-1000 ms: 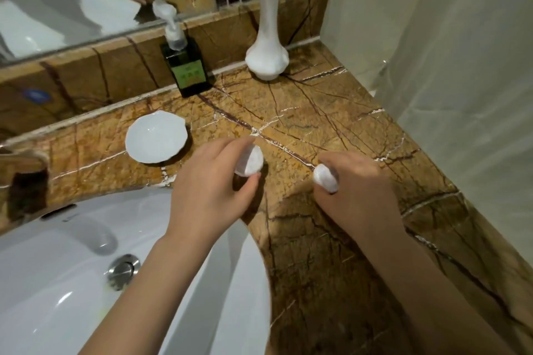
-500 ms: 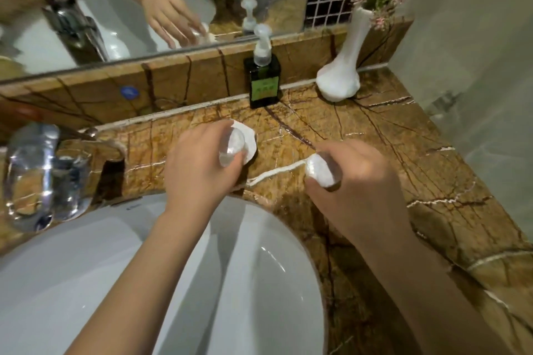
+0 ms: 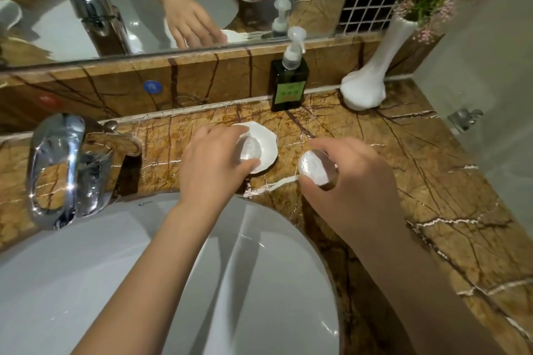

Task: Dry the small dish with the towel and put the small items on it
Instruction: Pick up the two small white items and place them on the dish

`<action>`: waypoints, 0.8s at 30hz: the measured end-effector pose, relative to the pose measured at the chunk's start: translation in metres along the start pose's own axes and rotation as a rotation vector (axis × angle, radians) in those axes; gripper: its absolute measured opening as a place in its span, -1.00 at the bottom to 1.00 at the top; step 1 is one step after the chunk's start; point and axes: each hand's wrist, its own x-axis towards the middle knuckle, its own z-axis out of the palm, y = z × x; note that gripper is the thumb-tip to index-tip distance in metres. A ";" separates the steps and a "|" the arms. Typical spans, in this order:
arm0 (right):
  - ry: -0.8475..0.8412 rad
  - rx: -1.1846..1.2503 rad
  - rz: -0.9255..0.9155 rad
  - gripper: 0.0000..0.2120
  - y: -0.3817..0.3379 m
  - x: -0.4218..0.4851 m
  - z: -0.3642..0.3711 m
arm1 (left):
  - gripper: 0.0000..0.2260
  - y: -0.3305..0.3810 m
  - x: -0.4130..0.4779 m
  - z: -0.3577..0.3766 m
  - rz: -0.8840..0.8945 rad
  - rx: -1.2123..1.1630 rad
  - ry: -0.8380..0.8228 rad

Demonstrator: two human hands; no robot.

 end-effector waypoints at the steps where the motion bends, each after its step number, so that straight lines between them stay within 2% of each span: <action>1: 0.011 0.009 -0.007 -0.67 -0.001 0.002 0.002 | -0.55 -0.001 0.000 -0.002 0.003 -0.005 -0.015; 3: 0.036 0.036 -0.027 -0.66 -0.006 0.006 0.007 | -0.54 -0.005 -0.001 -0.007 0.024 -0.013 -0.035; 6: 0.048 0.095 -0.066 -0.67 -0.015 0.017 0.020 | -0.57 -0.013 -0.008 -0.021 0.041 -0.038 0.020; 8: -0.026 0.114 -0.051 -0.63 -0.022 0.028 0.031 | -0.57 -0.019 -0.014 -0.031 0.028 -0.017 0.043; 13: -0.241 0.044 -0.017 -0.52 -0.040 0.059 0.059 | -0.55 -0.035 -0.029 -0.046 0.010 0.049 -0.023; 24: -0.251 -0.038 0.051 -0.53 -0.044 0.067 0.075 | -0.54 -0.041 -0.043 -0.054 0.041 0.015 -0.100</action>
